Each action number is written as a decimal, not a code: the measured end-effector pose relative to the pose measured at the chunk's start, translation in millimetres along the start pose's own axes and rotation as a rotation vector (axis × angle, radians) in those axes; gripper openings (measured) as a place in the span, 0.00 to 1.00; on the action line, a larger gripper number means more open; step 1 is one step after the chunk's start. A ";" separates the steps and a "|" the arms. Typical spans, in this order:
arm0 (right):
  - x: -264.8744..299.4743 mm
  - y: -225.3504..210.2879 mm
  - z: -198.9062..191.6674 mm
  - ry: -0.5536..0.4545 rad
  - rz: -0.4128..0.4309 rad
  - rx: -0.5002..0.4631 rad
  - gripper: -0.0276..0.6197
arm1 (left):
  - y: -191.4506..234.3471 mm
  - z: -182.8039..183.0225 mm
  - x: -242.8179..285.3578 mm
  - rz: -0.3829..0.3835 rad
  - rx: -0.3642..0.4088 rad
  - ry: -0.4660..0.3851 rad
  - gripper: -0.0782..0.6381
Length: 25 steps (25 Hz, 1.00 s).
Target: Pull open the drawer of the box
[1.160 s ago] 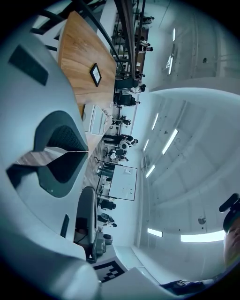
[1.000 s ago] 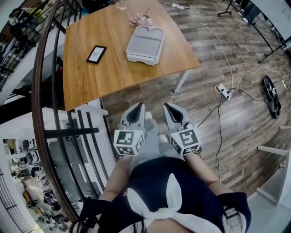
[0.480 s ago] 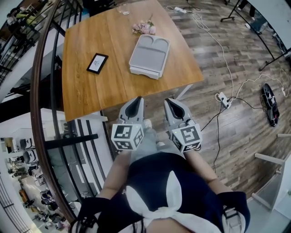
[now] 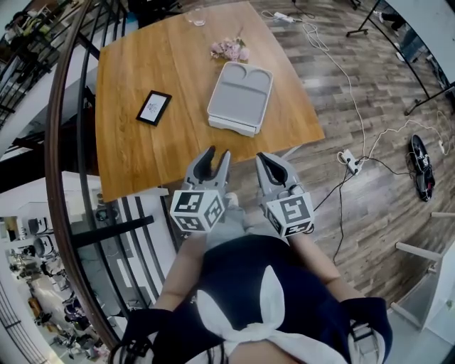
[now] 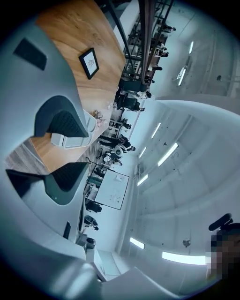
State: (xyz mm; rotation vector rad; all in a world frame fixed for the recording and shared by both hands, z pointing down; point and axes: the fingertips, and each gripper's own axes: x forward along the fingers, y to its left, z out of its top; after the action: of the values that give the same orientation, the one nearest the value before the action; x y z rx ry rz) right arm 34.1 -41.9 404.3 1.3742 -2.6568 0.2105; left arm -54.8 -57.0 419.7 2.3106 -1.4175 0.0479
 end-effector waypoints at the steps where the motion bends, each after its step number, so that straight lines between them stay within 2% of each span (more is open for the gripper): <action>1: 5.6 -1.0 0.4 0.002 -0.005 0.000 0.04 | 4.4 2.9 3.5 -0.007 -0.022 -0.002 0.35; 6: 35.7 -8.4 10.9 -0.002 -0.023 -0.012 0.04 | 20.9 11.2 28.5 -0.042 -0.077 0.020 0.40; 12: 54.5 -23.2 8.3 0.000 -0.071 0.005 0.04 | 29.0 -5.2 55.8 -0.087 -0.181 0.085 0.42; 20: 82.4 -42.3 2.1 0.027 -0.135 0.031 0.04 | 64.8 -24.2 90.9 -0.109 -0.378 0.142 0.42; 25: 91.0 -39.9 -6.3 0.049 -0.159 0.043 0.04 | 79.7 -51.5 102.0 -0.117 -0.524 0.194 0.42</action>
State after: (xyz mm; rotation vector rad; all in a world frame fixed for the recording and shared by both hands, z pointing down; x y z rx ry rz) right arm 15.1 -136.1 430.1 1.5638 -2.5021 0.2800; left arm -64.7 -154.7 518.5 1.8911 -1.0447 -0.1179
